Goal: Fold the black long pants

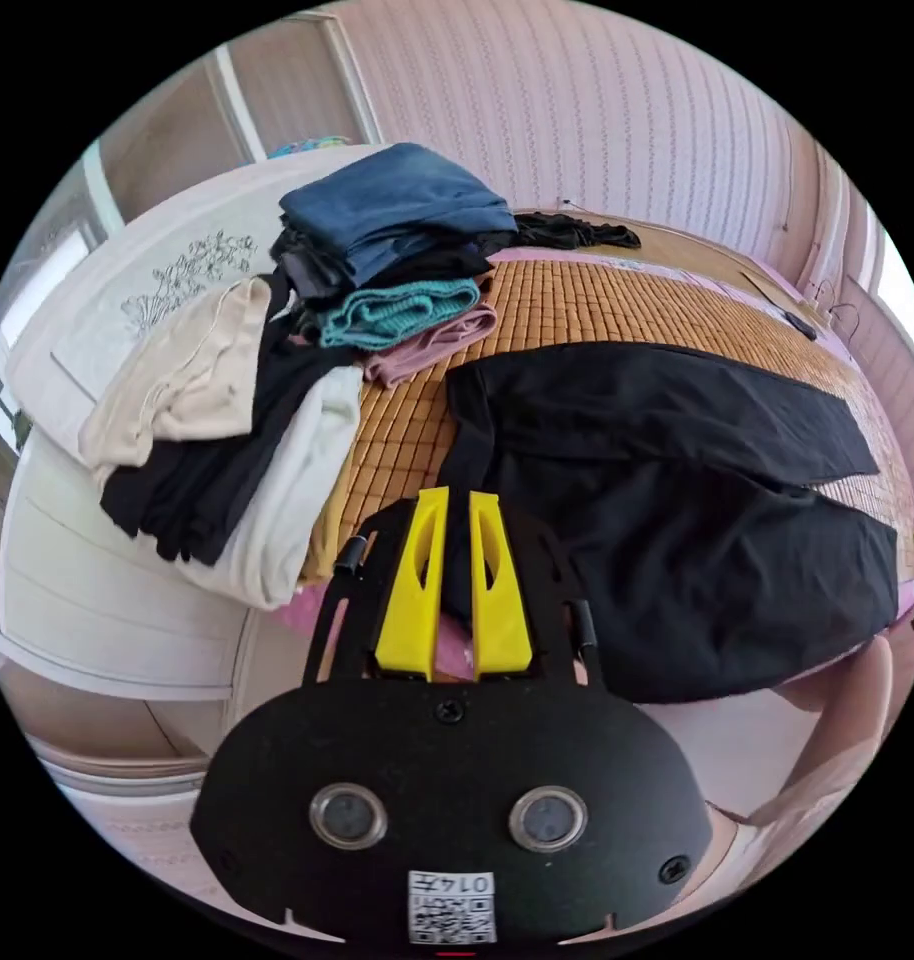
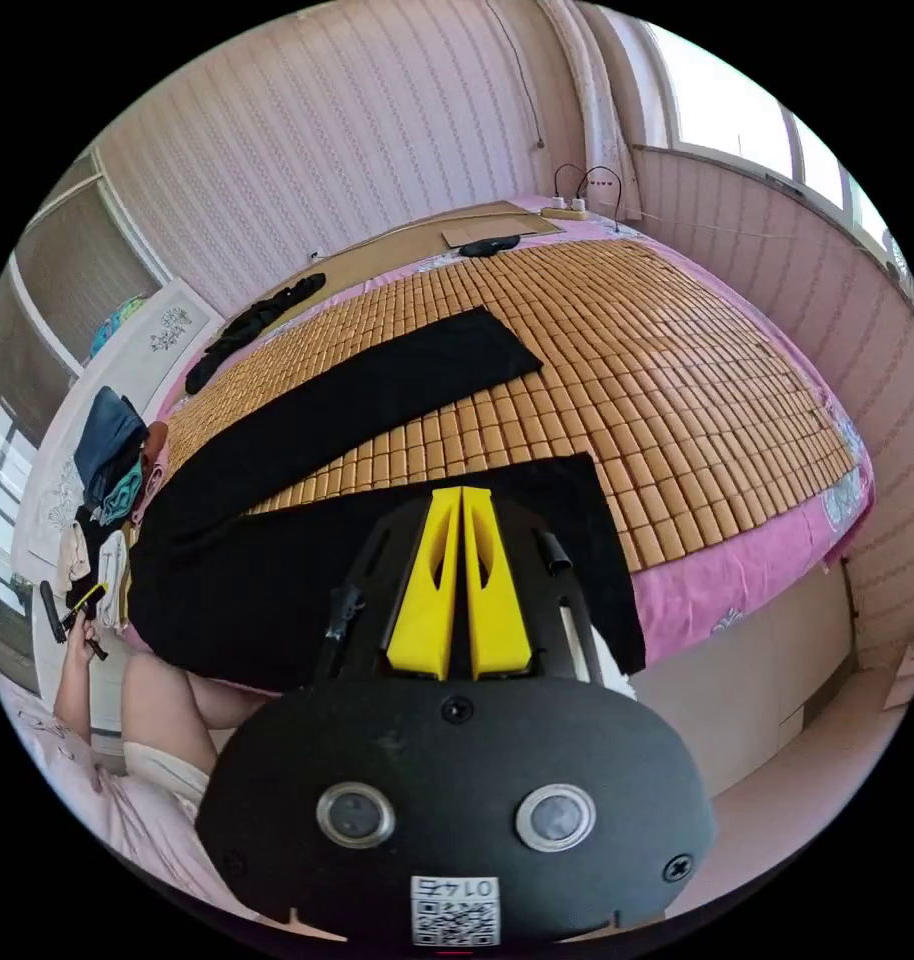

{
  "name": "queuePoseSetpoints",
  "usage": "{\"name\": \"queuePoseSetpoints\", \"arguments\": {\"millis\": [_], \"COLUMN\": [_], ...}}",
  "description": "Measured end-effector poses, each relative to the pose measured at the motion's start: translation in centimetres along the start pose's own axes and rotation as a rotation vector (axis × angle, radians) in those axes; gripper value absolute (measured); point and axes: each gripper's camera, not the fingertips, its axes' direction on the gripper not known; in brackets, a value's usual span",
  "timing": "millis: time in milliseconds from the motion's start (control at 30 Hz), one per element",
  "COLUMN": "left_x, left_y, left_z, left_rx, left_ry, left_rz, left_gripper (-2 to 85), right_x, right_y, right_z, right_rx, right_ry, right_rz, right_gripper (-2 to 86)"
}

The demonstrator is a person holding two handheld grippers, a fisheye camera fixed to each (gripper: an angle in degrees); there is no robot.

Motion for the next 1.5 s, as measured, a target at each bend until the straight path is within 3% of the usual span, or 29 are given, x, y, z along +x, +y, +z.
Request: {"name": "queuePoseSetpoints", "arguments": {"millis": [133, 333, 500, 767, 900, 1133, 1500], "left_x": [-2.7, 2.1, 5.1, 6.0, 5.4, 1.7, -2.3], "left_y": [6.7, 8.3, 8.7, 11.3, 12.4, 11.9, 8.7], "left_z": [-0.6, -3.7, -7.1, -10.6, -10.6, -8.0, -1.4], "left_rx": [-0.117, -0.171, -0.074, 0.061, 0.129, 0.074, -0.076], "left_ry": [0.079, -0.085, -0.100, -0.042, 0.010, 0.109, 0.100], "left_rz": [-0.092, 0.177, 0.275, 0.279, 0.250, 0.093, -0.065], "left_gripper": [8.5, 9.4, 9.8, 12.3, 13.5, 14.2, 16.3], "right_x": [5.3, 5.0, 2.4, 8.2, 11.8, 18.3, 21.5], "right_y": [8.5, 13.6, 16.0, 20.9, 21.6, 19.2, 11.6], "right_z": [-1.2, -2.6, -2.8, -4.2, -4.1, -0.6, 6.1], "right_rx": [-0.098, -0.108, -0.154, -0.029, 0.004, 0.034, -0.077], "right_ry": [-0.216, -0.061, 0.071, -0.007, -0.135, -0.295, -0.167], "right_rz": [0.134, 0.063, -0.095, 0.066, 0.140, 0.313, 0.364], "right_gripper": [-0.2, -0.1, 1.1, 12.8, 12.1, 11.6, 12.2]}}
